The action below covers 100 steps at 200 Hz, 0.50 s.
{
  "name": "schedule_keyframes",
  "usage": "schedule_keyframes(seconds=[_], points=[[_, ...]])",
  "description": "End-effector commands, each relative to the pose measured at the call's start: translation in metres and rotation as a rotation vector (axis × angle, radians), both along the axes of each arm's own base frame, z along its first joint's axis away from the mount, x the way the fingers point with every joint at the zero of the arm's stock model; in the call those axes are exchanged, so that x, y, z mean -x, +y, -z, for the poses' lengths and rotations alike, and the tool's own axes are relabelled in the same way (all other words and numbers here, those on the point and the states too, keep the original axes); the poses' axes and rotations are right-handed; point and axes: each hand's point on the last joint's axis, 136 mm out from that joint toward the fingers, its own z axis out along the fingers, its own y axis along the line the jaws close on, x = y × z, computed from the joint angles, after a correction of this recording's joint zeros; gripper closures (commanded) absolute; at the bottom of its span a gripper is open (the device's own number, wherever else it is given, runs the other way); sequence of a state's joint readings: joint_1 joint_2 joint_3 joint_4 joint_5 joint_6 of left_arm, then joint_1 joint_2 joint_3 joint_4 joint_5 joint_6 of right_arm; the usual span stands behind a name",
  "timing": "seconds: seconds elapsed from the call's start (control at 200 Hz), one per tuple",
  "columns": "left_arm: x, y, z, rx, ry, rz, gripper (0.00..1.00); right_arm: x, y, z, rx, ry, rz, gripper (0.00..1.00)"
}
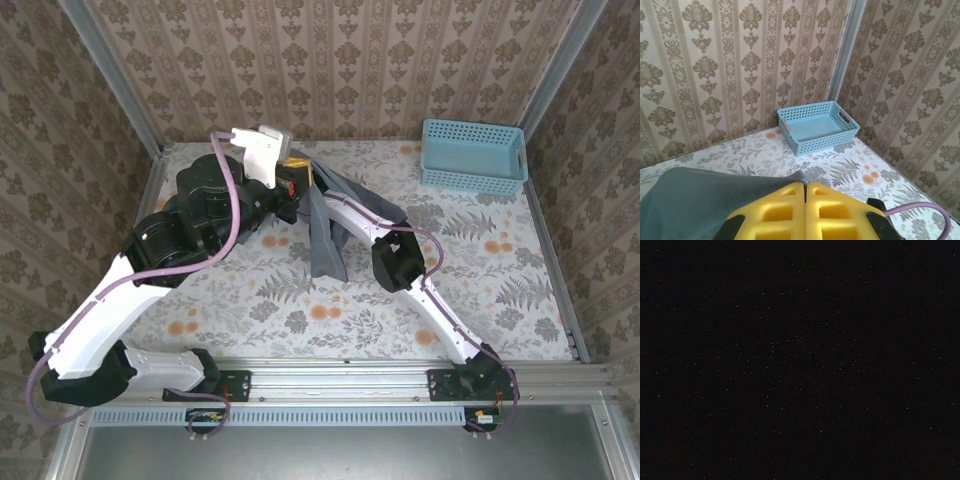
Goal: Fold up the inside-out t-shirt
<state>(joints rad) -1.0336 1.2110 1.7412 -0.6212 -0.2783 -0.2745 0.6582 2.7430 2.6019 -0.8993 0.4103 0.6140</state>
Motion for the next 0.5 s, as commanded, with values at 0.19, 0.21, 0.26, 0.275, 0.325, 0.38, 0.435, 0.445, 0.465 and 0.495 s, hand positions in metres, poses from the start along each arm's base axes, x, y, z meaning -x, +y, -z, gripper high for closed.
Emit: schedule_keyframes(seconds=[0.19,0.21,0.26,0.275,0.325,0.38,0.435,0.445,0.465,0.495], points=[[-0.049,0.045,-0.011,0.007,-0.003,-0.242,1.00,0.034,0.011,0.014,0.012,0.101,-0.145,0.56],[-0.055,0.049,-0.009,-0.003,0.002,-0.267,1.00,0.037,0.016,0.011,-0.002,0.082,-0.170,0.60],[-0.072,0.063,-0.002,-0.032,0.015,-0.343,1.00,0.046,0.030,-0.004,-0.056,0.021,-0.229,0.70],[-0.077,0.068,-0.001,-0.040,0.019,-0.367,1.00,0.051,0.032,-0.007,-0.070,0.009,-0.245,0.73],[-0.095,0.081,0.007,-0.064,0.042,-0.430,1.00,0.061,0.040,-0.021,-0.126,-0.055,-0.289,0.82],[-0.114,0.096,0.020,-0.076,0.085,-0.485,1.00,0.074,0.038,-0.032,-0.154,-0.094,-0.304,0.88],[-0.132,0.110,0.033,-0.083,0.127,-0.532,1.00,0.086,0.038,-0.039,-0.177,-0.116,-0.324,0.94],[-0.135,0.112,0.036,-0.082,0.135,-0.540,1.00,0.089,0.038,-0.040,-0.182,-0.119,-0.329,0.95],[-0.142,0.117,0.042,-0.083,0.155,-0.558,1.00,0.094,0.037,-0.042,-0.188,-0.127,-0.336,0.97],[-0.151,0.124,0.050,-0.084,0.180,-0.581,1.00,0.101,0.036,-0.044,-0.196,-0.138,-0.345,1.00]])
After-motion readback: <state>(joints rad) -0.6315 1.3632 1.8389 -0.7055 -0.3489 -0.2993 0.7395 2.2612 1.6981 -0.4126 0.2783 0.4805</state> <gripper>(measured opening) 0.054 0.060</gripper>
